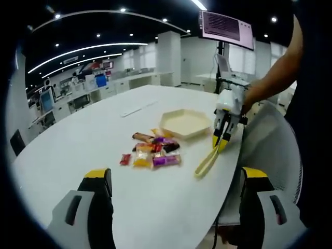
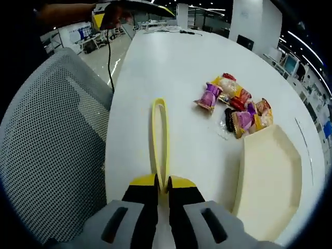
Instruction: Place the target food into the container with the food tongs after gripping and lifting it, then release it inside without dropping or visibly crushing the food.
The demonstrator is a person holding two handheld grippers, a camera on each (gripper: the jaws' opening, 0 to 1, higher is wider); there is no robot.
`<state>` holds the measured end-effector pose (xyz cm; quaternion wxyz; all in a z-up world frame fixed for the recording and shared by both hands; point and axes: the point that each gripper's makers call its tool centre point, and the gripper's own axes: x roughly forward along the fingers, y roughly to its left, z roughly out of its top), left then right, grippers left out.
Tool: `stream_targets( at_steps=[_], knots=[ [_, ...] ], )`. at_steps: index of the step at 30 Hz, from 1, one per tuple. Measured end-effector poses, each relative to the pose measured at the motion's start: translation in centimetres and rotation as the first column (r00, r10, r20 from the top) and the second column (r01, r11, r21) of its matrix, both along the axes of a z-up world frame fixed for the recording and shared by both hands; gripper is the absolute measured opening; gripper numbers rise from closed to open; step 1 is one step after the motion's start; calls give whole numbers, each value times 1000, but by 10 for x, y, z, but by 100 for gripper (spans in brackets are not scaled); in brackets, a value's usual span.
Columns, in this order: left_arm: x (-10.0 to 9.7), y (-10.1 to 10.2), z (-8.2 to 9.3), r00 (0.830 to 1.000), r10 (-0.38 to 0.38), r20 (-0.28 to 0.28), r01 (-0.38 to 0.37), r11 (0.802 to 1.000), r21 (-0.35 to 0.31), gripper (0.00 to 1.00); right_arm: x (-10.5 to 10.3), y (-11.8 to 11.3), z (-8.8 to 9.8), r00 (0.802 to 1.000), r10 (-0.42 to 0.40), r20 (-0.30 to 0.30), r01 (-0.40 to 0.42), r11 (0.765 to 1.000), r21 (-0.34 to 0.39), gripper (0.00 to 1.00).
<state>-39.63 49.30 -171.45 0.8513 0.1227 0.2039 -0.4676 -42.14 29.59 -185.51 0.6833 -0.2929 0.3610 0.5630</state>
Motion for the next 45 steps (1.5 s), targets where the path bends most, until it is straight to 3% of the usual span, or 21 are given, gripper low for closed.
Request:
stream_targets(
  at_steps=[7, 12, 18, 21, 23, 27, 29, 32, 38, 41, 43, 45],
  knots=[
    [2, -2, 9, 1000, -22, -3, 22, 1000, -13, 99, 1, 0, 19, 999, -29, -44, 31, 999, 38, 5],
    [7, -5, 19, 999, -43, -12, 43, 998, -41, 97, 10, 3, 51, 995, -73, -61, 79, 991, 109, 4],
    [11, -10, 27, 998, -63, -14, 62, 997, -56, 97, 17, 4, 75, 992, -114, -63, 123, 979, 164, 3],
    [14, -13, 36, 997, -73, -17, 72, 994, -81, 97, 20, 8, 97, 993, -114, -19, 116, 972, 204, 3],
    [15, -17, 44, 996, -85, -18, 82, 990, -111, 96, 21, 13, 114, 993, -119, -24, 121, 962, 243, 3],
    [16, -26, 68, 993, -118, -26, 111, 977, -180, 90, 24, 26, 161, 994, -105, 1, 99, 937, 335, 3],
    [15, -32, 83, 987, -155, -45, 140, 961, -239, 87, 24, 34, 183, 996, -94, 13, 82, 921, 380, 3],
    [20, -38, 101, 983, -180, -23, 168, 950, -264, 84, 24, 47, 221, 996, -81, 31, 58, 885, 463, 3],
    [26, -47, 117, 976, -218, -18, 202, 931, -303, 77, 24, 57, 256, 996, -77, 42, 42, 844, 534, 3],
    [17, -57, 137, 960, -276, -33, 243, 891, -384, 68, 21, 64, 272, 997, -70, 37, 36, 815, 578, 3],
    [16, -60, 146, 958, -284, -27, 249, 878, -408, 67, 20, 68, 281, 997, -71, 25, 41, 792, 609, 3],
    [8, -64, 158, 941, -335, -46, 280, 846, -454, 59, 18, 72, 290, 998, -66, 9, 45, 766, 641, 3]
  ],
)
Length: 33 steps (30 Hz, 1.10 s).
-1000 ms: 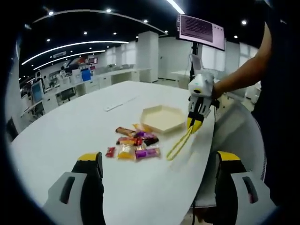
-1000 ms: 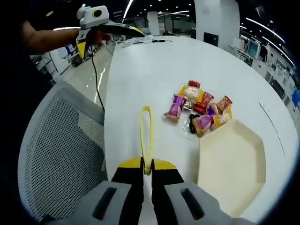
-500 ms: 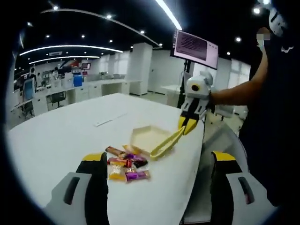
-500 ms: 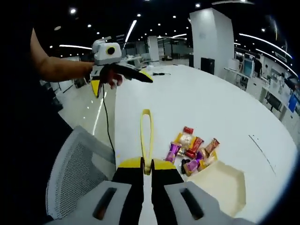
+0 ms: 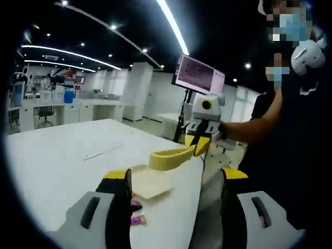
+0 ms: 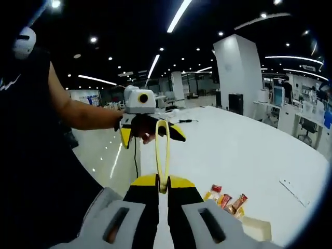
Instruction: Place the target food into the container with the food tongs after gripping and lifting it, then release it inside without dropping or visibly crushing the food.
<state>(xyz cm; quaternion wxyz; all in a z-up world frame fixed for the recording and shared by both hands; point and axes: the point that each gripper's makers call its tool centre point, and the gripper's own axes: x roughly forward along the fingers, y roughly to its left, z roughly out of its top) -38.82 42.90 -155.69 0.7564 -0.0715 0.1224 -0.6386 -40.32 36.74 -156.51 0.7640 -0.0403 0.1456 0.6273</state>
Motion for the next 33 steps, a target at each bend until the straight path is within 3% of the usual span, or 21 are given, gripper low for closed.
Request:
stream_targets(
  at_steps=[5, 13, 16, 25, 33],
  knots=[
    [3, -6, 20, 1000, -11, 3, 11, 999, -37, 58, -4, 11, 16, 1000, 28, 11, -28, 999, 28, 3],
    [-9, -18, 36, 997, -77, 2, 77, 995, -62, 38, -6, 27, 28, 998, 55, 34, -57, 997, 55, 3],
    [-11, -20, 37, 996, -90, 6, 90, 994, -57, 32, -9, 31, 29, 997, 68, 33, -70, 996, 64, 3],
    [-17, -21, 44, 994, -102, -37, 97, 989, -109, 24, -12, 40, 35, 995, 95, -1, -95, 990, 106, 4],
    [-17, -23, 46, 994, -98, -40, 93, 988, -124, 18, -13, 46, 36, 994, 113, -3, -112, 988, 109, 4]
  ],
)
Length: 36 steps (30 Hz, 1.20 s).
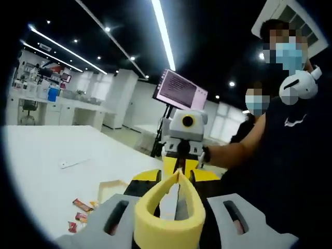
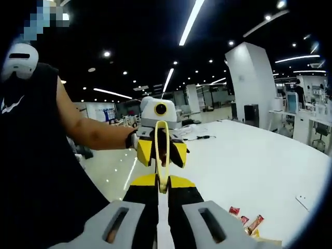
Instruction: Place the target food into the container with the food tongs after gripping and lifting it, then release it inside without dropping or visibly crushing the food.
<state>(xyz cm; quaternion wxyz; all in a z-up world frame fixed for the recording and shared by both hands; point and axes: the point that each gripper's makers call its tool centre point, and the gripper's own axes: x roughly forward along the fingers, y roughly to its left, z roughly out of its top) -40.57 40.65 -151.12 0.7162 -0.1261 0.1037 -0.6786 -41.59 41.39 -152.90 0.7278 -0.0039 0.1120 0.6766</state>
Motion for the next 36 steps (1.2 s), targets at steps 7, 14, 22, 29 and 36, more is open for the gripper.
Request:
stream_targets(
  at_steps=[7, 14, 22, 29, 36],
  knots=[
    [2, 0, 3, 1000, 13, 22, -13, 1000, -11, 17, 1, 0, 4, 1000, -2, 18, 2, 1000, 23, 9],
    [3, -2, 10, 999, 6, 33, -4, 999, -31, 19, 4, -7, 15, 998, -16, 57, 11, 995, 95, 18],
    [1, -5, 18, 999, 1, 42, 2, 998, -55, 20, 3, -10, 23, 999, -20, 46, 12, 988, 152, 21],
    [0, -4, 18, 999, -4, 35, 6, 998, -60, 17, 1, -9, 22, 1000, -23, 13, 21, 988, 150, 8],
    [-3, -2, 19, 999, -15, 45, 17, 998, -58, 16, 2, -7, 27, 999, -32, 4, 31, 988, 150, 4]
  ],
)
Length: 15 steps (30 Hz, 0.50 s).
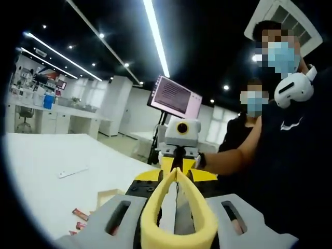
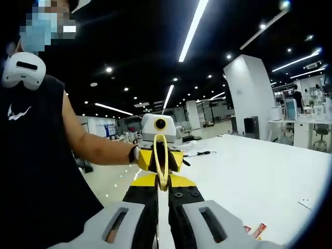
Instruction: Place the target food into the container with the food tongs after gripping and lifting it, then release it inside without dropping or visibly crushing the food.
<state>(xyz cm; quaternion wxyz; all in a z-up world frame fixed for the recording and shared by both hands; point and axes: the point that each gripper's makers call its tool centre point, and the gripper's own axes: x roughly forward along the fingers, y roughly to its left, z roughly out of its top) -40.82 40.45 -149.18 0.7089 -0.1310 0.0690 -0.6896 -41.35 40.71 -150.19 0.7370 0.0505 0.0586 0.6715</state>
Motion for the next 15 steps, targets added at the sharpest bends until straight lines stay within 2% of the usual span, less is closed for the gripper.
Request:
stream_targets(
  at_steps=[3, 4, 7, 10, 15],
  knots=[
    [5, 1, 5, 1000, 22, 7, -22, 1000, -17, 16, 2, 3, 4, 1000, -19, 4, 19, 1000, 14, 4],
    [8, 2, 7, 999, 40, 26, -39, 999, -23, 16, 2, 4, 4, 1000, -25, 9, 25, 1000, 16, 4],
    [6, 2, 7, 1000, 21, 20, -21, 1000, -20, 15, 2, 6, 3, 1000, -13, -12, 13, 1000, 16, 4],
    [0, -4, 3, 1000, -3, 24, 3, 1000, 8, 15, -1, 9, 2, 1000, 10, -6, -10, 1000, -9, 4],
    [2, -6, 3, 1000, 1, 20, -1, 1000, 13, 16, 1, 5, -1, 1000, 8, -6, -8, 999, -32, 4]
  ],
)
